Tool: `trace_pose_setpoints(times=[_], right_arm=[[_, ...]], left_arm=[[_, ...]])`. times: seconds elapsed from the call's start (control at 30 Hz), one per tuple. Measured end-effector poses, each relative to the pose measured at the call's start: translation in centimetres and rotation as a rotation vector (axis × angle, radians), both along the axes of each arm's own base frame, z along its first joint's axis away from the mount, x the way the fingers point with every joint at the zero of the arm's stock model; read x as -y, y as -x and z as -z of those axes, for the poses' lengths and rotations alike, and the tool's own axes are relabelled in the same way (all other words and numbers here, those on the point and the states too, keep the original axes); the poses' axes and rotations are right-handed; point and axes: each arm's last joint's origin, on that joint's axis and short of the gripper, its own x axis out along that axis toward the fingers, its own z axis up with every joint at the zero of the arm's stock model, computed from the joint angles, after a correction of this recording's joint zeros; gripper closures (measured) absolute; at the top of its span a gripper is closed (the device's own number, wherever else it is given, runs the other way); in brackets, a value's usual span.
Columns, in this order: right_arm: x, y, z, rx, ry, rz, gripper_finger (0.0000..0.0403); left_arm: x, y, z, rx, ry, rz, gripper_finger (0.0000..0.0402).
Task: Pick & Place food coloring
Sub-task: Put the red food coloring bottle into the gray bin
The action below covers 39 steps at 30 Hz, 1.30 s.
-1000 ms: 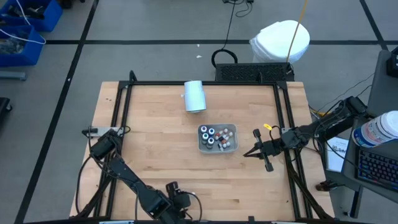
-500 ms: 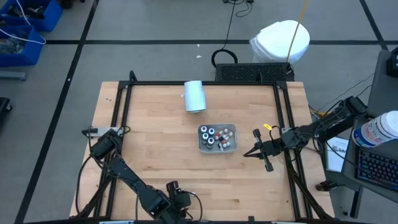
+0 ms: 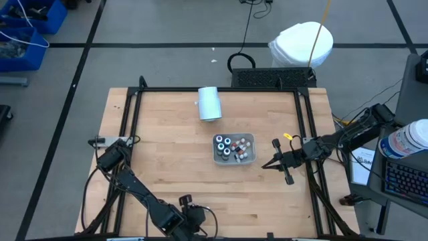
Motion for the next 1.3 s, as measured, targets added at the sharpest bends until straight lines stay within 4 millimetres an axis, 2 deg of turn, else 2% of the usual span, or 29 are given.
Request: trace_pose_setpoints(times=[0.13, 0.4, 0.67, 1.17, 1.3], right_arm=[[0.0, 0.0, 0.0, 0.000, 0.000, 0.000, 0.0403], [0.0, 0.0, 0.0, 0.000, 0.000, 0.000, 0.0403], [0.0, 0.0, 0.0, -0.004, 0.002, 0.000, 0.0403], [0.0, 0.0, 0.1, -0.005, 0.008, 0.003, 0.0403], [0.0, 0.0, 0.1, -0.005, 0.008, 0.004, 0.0403]], left_arm=[[0.1, -0.1, 0.0, 0.006, -0.002, 0.014, 0.0251], [0.1, -0.1, 0.0, 0.001, 0.005, 0.035, 0.0252], [-0.2, -0.6, 1.5, -0.049, -0.006, 0.040, 0.0252], [-0.7, -1.0, 1.1, -0.068, 0.013, 0.058, 0.0252], [-0.7, -1.0, 1.1, -0.065, 0.006, 0.062, 0.0270]])
